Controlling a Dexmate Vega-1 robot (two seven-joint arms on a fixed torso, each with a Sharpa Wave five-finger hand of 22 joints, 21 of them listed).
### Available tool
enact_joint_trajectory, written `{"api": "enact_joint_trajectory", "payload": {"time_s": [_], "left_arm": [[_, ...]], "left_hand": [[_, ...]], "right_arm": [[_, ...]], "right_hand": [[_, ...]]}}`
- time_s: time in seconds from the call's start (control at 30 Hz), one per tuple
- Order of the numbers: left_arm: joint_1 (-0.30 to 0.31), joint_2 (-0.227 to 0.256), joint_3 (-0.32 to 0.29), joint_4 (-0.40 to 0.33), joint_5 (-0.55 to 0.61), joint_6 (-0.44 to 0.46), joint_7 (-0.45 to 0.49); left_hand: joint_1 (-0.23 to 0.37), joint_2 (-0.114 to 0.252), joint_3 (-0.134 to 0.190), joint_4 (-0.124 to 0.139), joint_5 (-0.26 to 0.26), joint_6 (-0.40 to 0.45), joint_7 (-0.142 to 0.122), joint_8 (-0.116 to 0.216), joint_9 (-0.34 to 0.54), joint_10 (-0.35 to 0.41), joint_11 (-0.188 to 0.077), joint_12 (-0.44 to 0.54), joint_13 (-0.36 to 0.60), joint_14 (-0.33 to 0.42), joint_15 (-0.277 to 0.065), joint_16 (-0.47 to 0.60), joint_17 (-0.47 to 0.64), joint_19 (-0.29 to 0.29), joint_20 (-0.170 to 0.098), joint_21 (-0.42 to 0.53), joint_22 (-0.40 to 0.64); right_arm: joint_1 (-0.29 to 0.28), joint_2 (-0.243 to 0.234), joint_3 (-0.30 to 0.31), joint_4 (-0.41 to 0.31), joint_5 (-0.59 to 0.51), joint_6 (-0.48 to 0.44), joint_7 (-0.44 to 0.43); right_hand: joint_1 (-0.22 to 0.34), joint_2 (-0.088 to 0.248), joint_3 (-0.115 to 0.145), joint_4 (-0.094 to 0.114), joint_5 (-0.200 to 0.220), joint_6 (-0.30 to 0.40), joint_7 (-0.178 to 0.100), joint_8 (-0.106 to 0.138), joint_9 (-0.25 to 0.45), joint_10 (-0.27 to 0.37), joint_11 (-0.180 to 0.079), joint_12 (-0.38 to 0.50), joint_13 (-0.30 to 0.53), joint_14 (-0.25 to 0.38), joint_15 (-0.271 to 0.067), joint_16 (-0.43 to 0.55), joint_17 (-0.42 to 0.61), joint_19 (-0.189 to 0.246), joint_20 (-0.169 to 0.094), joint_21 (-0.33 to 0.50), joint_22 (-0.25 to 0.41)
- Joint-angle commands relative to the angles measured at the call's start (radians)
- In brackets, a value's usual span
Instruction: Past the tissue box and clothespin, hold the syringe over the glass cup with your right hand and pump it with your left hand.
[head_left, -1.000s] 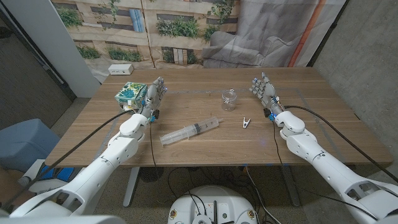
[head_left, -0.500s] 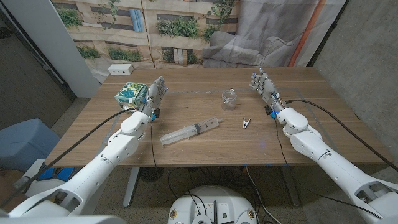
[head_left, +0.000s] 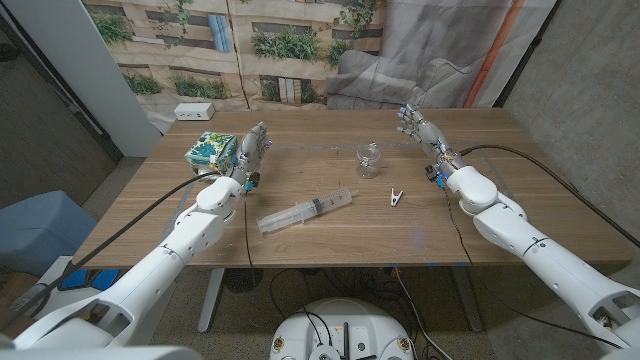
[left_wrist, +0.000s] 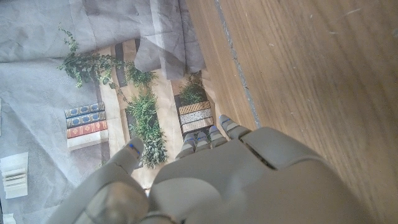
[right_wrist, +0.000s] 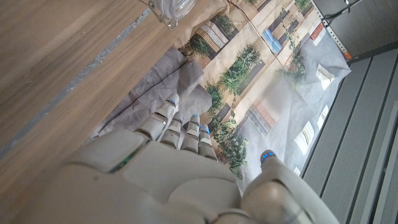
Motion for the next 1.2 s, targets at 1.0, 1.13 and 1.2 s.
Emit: {"api": "enact_joint_trajectory", "payload": {"time_s": [1.0,1.13,1.2], "left_arm": [[0.018,0.013,-0.011,-0.006,0.050,-0.061,0.028],[0.019,0.017,-0.013,-0.008,0.047,-0.063,0.021],[0.020,0.015,-0.015,-0.004,0.046,-0.071,0.018]], "left_hand": [[0.022,0.081,0.019,-0.024,-0.004,0.030,-0.003,0.007,0.002,0.030,-0.008,0.006,0.004,0.028,-0.009,0.003,0.003,0.031,-0.045,0.011,0.004],[0.022,0.082,0.020,-0.026,-0.004,0.030,-0.003,0.006,0.002,0.031,-0.010,0.006,0.004,0.029,-0.010,0.003,0.003,0.031,-0.046,0.011,0.004],[0.023,0.082,0.021,-0.026,-0.005,0.030,-0.004,0.006,0.003,0.031,-0.010,0.006,0.004,0.029,-0.010,0.003,0.003,0.032,-0.045,0.011,0.004]], "right_arm": [[0.056,-0.257,-0.119,-0.456,-0.687,-0.369,0.114],[0.078,-0.263,-0.145,-0.495,-0.765,-0.410,0.174],[0.086,-0.259,-0.158,-0.510,-0.802,-0.430,0.198]], "right_hand": [[0.046,0.007,0.019,-0.047,0.000,-0.042,-0.031,-0.008,0.002,-0.049,-0.023,-0.008,0.002,-0.020,-0.010,-0.007,-0.032,-0.052,-0.005,-0.006,0.004],[0.051,0.006,0.022,-0.054,-0.002,-0.056,-0.032,-0.011,0.002,-0.055,-0.025,-0.008,0.002,-0.029,-0.009,-0.009,-0.036,-0.063,-0.004,-0.006,0.004],[0.057,0.005,0.024,-0.062,-0.004,-0.063,-0.031,-0.010,0.002,-0.065,-0.027,-0.010,0.002,-0.037,-0.001,-0.011,-0.041,-0.076,-0.002,-0.007,0.004]]}}
